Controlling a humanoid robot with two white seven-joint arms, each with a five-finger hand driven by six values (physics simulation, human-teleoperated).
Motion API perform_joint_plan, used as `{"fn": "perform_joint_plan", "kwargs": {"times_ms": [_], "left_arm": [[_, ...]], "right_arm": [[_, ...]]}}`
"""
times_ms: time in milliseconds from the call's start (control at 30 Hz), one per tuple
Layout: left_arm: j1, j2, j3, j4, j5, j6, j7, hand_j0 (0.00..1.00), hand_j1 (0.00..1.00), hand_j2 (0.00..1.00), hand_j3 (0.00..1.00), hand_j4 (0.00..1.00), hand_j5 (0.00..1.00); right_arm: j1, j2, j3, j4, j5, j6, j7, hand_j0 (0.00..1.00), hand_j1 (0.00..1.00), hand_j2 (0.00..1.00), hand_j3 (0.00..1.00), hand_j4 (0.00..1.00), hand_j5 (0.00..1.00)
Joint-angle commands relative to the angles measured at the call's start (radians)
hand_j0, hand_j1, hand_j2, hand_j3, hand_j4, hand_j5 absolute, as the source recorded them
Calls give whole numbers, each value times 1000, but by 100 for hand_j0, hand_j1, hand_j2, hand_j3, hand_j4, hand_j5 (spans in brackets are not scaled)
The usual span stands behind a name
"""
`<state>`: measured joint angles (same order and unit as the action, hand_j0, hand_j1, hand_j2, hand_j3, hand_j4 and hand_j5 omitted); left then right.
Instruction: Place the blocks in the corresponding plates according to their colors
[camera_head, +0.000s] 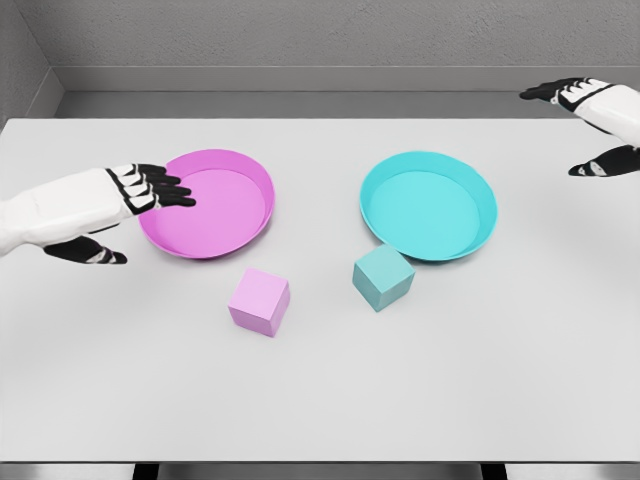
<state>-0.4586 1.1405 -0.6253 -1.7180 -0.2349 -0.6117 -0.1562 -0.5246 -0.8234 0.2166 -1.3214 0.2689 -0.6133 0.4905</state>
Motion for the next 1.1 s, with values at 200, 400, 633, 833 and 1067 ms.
{"fn": "perform_joint_plan", "kwargs": {"times_ms": [200, 400, 633, 833, 1067], "left_arm": [[-51, -90, -157, -21, 13, 1, 1, 100, 100, 100, 100, 100, 100], [-77, -146, -313, -23, 163, 1, 9, 100, 100, 100, 100, 100, 100], [-83, -154, -330, -22, 169, 1, 1, 100, 100, 100, 100, 100, 100], [-94, -203, -332, 9, 167, 56, 0, 100, 100, 100, 100, 100, 100], [-100, -228, -335, 12, 163, 89, -3, 100, 100, 100, 100, 100, 100]], "right_arm": [[5, 3, -3, -9, 1, 2, 10, 100, 100, 100, 100, 100, 100], [-86, -51, 265, -163, 4, 2, 8, 100, 100, 100, 100, 100, 100], [-146, -97, 425, -297, 6, 2, 8, 100, 100, 100, 100, 100, 100], [-138, -97, 451, -389, 7, 2, 10, 100, 100, 100, 100, 100, 100], [-133, -79, 492, -437, 9, 2, 10, 100, 100, 100, 100, 100, 100]]}}
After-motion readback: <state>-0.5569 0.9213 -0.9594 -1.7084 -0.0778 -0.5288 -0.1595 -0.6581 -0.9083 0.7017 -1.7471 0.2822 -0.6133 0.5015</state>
